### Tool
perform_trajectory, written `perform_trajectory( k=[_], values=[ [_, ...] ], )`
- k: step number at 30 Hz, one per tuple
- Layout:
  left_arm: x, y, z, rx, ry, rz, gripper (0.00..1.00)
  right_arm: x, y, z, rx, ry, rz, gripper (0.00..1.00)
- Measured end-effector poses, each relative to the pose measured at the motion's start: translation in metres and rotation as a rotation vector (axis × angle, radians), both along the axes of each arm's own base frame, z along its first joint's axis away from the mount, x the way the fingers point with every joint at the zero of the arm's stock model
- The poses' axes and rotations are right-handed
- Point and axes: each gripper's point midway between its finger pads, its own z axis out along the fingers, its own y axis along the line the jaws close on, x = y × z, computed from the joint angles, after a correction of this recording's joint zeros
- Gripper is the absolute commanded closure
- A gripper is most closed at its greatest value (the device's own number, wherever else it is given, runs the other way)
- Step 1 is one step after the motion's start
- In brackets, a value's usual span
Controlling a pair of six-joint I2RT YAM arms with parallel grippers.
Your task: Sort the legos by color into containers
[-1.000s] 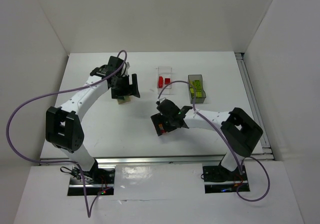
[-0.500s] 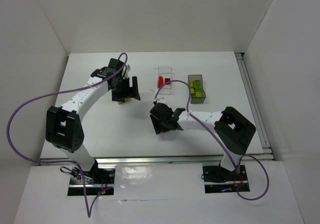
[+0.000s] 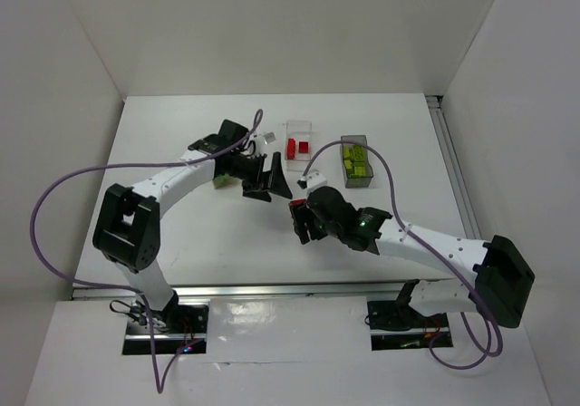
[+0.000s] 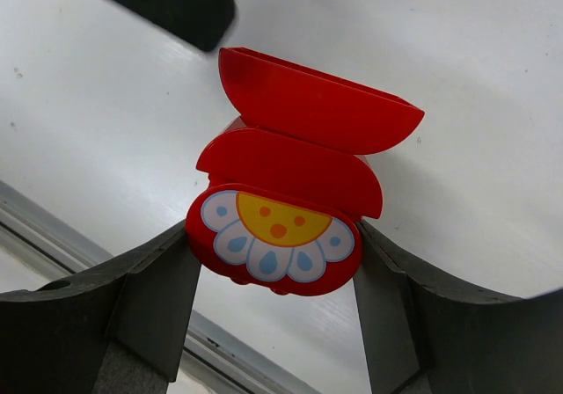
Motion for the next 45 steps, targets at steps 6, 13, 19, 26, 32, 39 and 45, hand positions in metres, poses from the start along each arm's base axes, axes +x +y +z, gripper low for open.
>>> perform_trajectory(
  k=[6, 13, 19, 26, 32, 39, 45],
  values=[
    [-0.017, -0.037, 0.010, -0.156, -0.004, -0.131, 0.00, -0.004, 0.001, -0.002, -0.004, 0.015, 0.026, 0.45],
    [-0.026, -0.053, -0.003, -0.204, 0.027, -0.212, 0.12, -0.004, 0.002, 0.000, 0.000, 0.014, 0.030, 0.45],
    [-0.047, -0.063, -0.021, -0.189, 0.086, -0.284, 0.45, -0.002, 0.002, 0.001, -0.003, 0.009, 0.024, 0.45],
    [-0.049, -0.066, -0.014, -0.223, 0.075, -0.319, 1.00, -0.001, 0.002, -0.001, -0.011, 0.008, 0.022, 0.45],
    [-0.041, -0.059, -0.010, -0.243, 0.098, -0.283, 1.00, 0.004, 0.006, 0.004, 0.012, -0.014, 0.014, 0.49],
    [-0.034, -0.052, -0.002, -0.272, 0.158, -0.233, 1.00, 0.008, 0.011, 0.014, 0.060, -0.040, -0.010, 0.52],
    [-0.003, -0.036, -0.009, -0.237, 0.122, -0.120, 1.00, -0.002, -0.003, 0.003, 0.026, 0.002, -0.026, 0.53]
  ],
)
